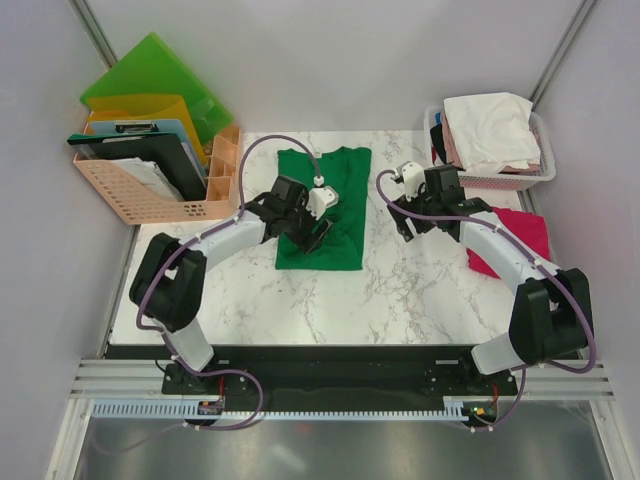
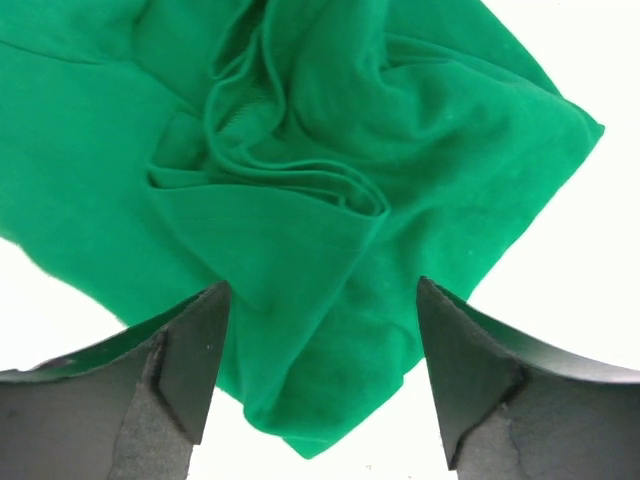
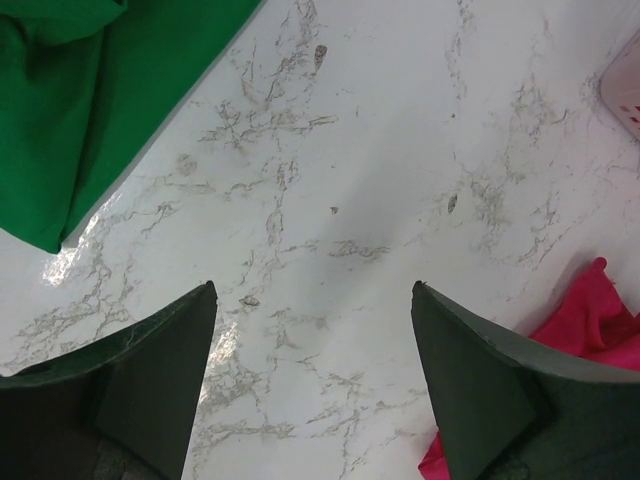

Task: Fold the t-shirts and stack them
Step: Fold the folded rectangular tshirt in 1/3 of the way

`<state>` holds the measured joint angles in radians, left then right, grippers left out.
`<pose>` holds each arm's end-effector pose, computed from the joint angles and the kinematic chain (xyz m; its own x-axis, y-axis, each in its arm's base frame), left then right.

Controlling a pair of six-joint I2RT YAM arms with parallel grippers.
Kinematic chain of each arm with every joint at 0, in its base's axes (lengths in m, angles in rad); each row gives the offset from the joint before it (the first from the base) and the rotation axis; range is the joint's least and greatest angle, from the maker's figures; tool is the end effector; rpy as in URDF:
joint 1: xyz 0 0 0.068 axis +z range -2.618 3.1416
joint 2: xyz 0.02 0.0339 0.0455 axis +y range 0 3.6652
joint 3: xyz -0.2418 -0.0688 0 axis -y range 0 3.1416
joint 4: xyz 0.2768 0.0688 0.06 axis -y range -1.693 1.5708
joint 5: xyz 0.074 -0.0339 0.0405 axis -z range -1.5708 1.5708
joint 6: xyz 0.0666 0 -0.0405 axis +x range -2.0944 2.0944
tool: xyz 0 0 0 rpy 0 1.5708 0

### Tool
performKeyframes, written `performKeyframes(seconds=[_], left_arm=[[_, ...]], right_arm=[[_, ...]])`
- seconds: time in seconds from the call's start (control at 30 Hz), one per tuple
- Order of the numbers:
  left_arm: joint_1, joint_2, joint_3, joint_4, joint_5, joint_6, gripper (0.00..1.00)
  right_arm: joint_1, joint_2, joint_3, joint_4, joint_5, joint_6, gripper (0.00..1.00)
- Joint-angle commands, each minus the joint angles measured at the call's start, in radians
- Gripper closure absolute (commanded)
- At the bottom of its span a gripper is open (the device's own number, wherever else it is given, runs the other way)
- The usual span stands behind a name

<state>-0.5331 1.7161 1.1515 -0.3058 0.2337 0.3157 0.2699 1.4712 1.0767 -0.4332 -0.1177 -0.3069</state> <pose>0.3456 -0.2219 0.1492 -0.4325 0.6059 -0.6676 0.7966 0.6037 0.0318 0.3539 0.1060 0.1999 -0.5734 -0.4699 -0.6711 -0.5398 0.8329 -0.1220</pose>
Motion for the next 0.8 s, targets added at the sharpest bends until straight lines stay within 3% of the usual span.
performKeyframes(seconds=[0.0, 0.13, 0.2, 0.23, 0.27, 0.77], left_arm=[[-0.015, 0.031, 0.022, 0.008, 0.018, -0.027, 0.24], [-0.018, 0.076, 0.060, -0.006, -0.008, -0.024, 0.41], [-0.019, 0.095, 0.080, -0.013, -0.004, -0.020, 0.65], [-0.019, 0.112, 0.085, -0.022, -0.005, -0.018, 0.92], [-0.019, 0.117, 0.091, -0.024, -0.017, -0.018, 0.98], [0.022, 0.076, 0.074, 0.030, -0.155, 0.052, 0.98]], right_arm=[[-0.008, -0.002, -0.012, 0.027, -0.017, 0.003, 0.14], [-0.009, -0.005, -0.018, 0.027, -0.017, 0.000, 0.15], [-0.011, -0.009, -0.017, 0.027, -0.017, -0.001, 0.15], [-0.014, -0.011, -0.017, 0.025, -0.019, -0.001, 0.15], [-0.012, -0.012, -0.015, 0.025, -0.020, -0.001, 0.15], [-0.012, -0.017, -0.037, 0.025, -0.033, -0.012, 0.19]])
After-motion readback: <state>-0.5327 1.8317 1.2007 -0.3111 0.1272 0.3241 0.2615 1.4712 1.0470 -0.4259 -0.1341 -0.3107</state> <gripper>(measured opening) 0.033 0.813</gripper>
